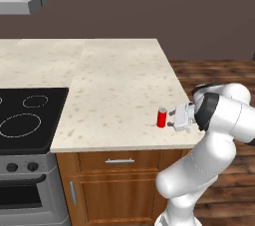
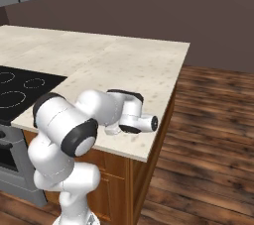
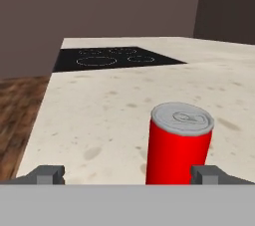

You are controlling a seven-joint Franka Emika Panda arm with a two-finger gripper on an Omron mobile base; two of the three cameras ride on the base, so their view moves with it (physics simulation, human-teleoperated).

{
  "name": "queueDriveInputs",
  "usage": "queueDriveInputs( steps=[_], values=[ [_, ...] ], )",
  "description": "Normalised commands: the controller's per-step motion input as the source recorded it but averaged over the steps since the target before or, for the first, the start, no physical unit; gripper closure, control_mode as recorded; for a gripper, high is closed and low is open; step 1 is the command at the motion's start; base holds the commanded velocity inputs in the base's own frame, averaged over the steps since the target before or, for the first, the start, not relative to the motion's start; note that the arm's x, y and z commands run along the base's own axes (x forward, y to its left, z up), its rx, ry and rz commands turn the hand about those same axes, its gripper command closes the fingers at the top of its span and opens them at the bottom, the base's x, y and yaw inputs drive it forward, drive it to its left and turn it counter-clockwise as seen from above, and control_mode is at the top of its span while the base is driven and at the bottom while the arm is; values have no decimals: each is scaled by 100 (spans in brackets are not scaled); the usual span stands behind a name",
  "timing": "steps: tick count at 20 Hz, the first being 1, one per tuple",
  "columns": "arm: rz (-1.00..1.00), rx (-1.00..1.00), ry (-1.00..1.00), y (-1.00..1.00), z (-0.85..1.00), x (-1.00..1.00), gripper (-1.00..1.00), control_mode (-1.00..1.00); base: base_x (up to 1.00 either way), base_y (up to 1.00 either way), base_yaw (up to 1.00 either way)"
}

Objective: Pick the can, can from the counter and place them in the open cabinet.

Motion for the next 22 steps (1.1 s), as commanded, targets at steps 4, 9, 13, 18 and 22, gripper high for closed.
queueDriveInputs(
  steps=[4, 9, 13, 18, 22],
  values=[
    [0, 0, 0, 5, -2, 10, -100, -100, 0, 0, 0],
    [0, 0, 0, 1, 0, 10, -100, -100, 0, 0, 0],
    [0, 0, 0, 3, 0, 5, -100, -100, 0, 0, 0],
    [0, 0, 0, 5, 0, 0, -100, -100, 0, 0, 0],
    [0, 0, 0, 0, 0, 0, -100, -100, 0, 0, 0]
  ],
)
